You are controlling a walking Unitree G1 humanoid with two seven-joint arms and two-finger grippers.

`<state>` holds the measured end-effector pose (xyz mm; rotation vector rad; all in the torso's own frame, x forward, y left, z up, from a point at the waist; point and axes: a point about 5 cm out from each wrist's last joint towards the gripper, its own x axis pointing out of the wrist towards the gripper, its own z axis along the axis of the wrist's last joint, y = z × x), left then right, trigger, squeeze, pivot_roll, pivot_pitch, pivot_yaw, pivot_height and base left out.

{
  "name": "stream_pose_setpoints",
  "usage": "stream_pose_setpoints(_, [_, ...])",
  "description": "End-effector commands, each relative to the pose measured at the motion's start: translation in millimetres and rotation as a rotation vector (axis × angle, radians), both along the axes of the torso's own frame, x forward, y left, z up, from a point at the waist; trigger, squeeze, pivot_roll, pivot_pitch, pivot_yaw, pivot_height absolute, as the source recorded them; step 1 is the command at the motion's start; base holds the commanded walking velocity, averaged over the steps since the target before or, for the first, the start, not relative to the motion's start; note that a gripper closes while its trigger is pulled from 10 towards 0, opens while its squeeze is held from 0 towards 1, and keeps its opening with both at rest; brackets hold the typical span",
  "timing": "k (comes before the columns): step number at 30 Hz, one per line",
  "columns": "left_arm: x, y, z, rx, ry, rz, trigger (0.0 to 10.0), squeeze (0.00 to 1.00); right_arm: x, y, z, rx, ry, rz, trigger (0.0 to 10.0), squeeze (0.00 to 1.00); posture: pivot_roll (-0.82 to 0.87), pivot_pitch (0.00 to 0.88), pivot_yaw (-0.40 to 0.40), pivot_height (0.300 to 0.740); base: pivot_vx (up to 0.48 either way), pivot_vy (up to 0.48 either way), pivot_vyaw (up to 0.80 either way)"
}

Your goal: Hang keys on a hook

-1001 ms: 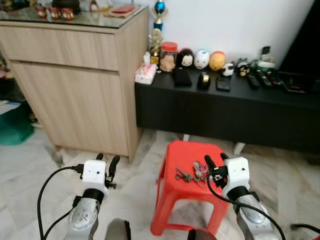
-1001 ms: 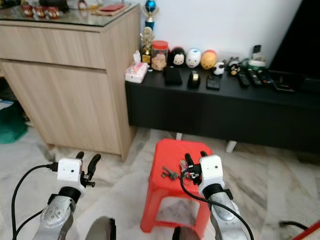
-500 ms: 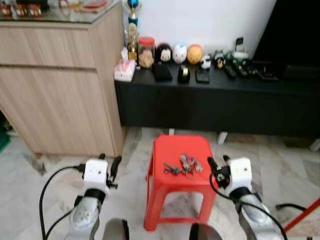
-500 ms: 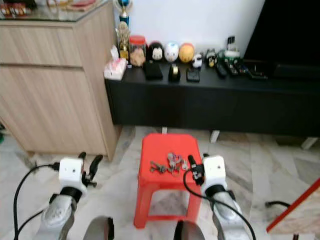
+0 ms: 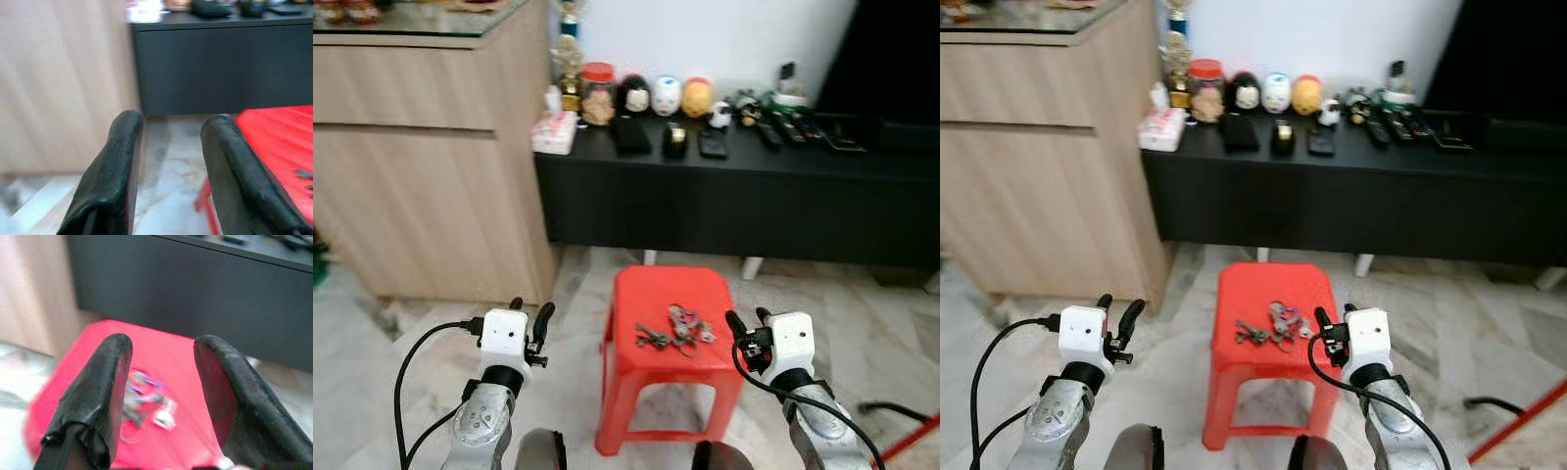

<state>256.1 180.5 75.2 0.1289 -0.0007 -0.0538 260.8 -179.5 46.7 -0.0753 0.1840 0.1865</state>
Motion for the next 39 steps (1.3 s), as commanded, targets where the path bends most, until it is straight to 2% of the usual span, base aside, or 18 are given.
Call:
stream_pose_setpoints(1, [0.7, 0.1, 4, 0.001, -0.013, 0.0, 10.0, 0.0, 2.9, 2.5, 4, 0.007, -0.017, 0.015, 10.0, 0.0, 0.0, 0.0, -0.078, 0.608, 0.0, 0.0, 0.78])
stream_pose_setpoints(5, [1.0, 0.5, 4, 0.001, -0.011, -0.001, 10.0, 0.0, 2.4, 1.0, 4, 0.012, -0.015, 0.015, 10.0, 0.0, 0.0, 0.0, -0.077, 0.608, 0.0, 0.0, 0.78])
stream_pose_setpoints(13, [1.8, -0.9, 4, 0.002, -0.005, -0.006, 10.0, 0.0, 0.4, -3.9, -1, 0.001, 0.018, 0.019, 10.0, 0.0, 0.0, 0.0, -0.075, 0.608, 0.0, 0.0, 0.0])
stream_pose_setpoints(20, [2.4, -1.4, 5, 0.003, -0.008, -0.01, 10.0, 0.0, -0.4, -4.1, 1, 0.008, -0.001, 0.023, 10.0, 0.0, -0.01, 0.0, -0.075, 0.608, 0.0, 0.0, 0.66])
stream_pose_setpoints(27, [2.4, -1.2, 5, 0.009, -0.008, -0.013, 10.0, 0.0, 0.2, -12.9, -4, 0.056, 0.028, -0.065, 10.0, 0.0, 0.0, 0.0, -0.075, 0.608, 0.0, 0.0, 0.0])
stream_pose_setpoints(39, [1.7, -2.2, 5, 0.012, -0.011, -0.023, 10.0, 0.0, -1.1, -13.2, -4, 0.065, 0.024, -0.069, 10.0, 0.0, 0.0, 0.0, -0.072, 0.608, 0.0, 0.0, 0.0])
